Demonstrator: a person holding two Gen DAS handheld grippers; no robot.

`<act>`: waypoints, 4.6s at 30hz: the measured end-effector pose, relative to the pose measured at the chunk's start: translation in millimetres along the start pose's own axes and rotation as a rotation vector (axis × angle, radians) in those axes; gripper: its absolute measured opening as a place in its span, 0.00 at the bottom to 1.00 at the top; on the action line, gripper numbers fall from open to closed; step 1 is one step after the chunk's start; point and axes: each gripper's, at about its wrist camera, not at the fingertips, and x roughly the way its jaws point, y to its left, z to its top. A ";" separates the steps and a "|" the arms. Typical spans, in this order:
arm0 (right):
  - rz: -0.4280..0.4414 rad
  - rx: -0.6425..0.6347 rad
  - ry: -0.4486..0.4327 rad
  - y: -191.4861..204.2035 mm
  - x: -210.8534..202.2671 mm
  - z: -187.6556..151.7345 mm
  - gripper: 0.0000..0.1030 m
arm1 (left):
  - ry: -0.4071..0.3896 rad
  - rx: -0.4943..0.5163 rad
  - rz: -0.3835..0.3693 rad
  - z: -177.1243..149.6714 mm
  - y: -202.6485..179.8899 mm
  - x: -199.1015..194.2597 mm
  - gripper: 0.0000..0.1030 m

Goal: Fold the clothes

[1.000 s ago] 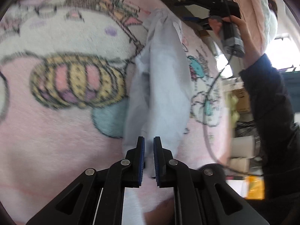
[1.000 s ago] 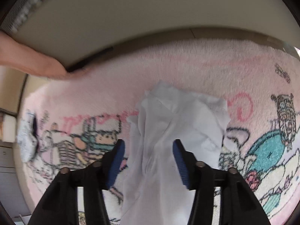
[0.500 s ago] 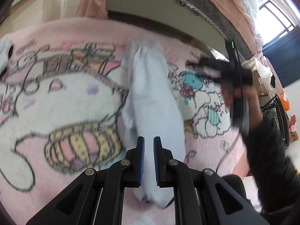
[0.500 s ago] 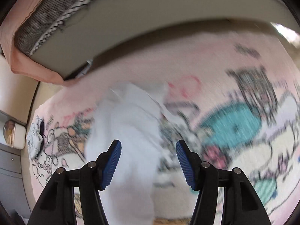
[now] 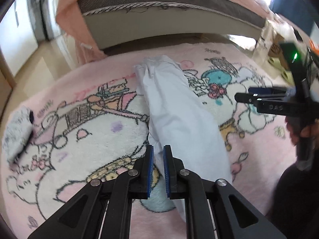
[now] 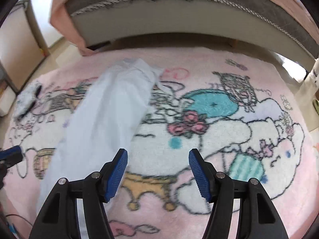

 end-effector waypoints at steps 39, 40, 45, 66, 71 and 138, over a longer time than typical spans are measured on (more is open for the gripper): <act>-0.289 -1.769 -0.450 109.5 -27.4 -192.7 0.71 | -0.318 1.373 0.431 -149.8 -76.8 29.8 0.23; -0.287 -1.798 -0.459 109.8 -25.9 -199.1 0.71 | -0.319 1.378 0.429 -150.9 -76.2 28.2 0.27; -0.283 -1.878 -0.461 109.3 -14.9 -219.4 0.72 | -0.338 1.357 0.362 -160.3 -77.5 13.4 0.80; -0.230 -1.825 -0.426 118.4 11.0 -237.9 0.74 | -0.238 1.378 0.339 -182.7 -88.5 31.0 0.81; -0.231 -1.831 -0.464 120.0 17.4 -242.9 0.74 | -0.281 1.424 0.334 -194.8 -97.3 36.6 0.81; -0.318 -1.830 -0.534 124.5 47.3 -267.0 0.14 | -0.289 1.476 0.432 -164.4 -136.2 78.4 0.25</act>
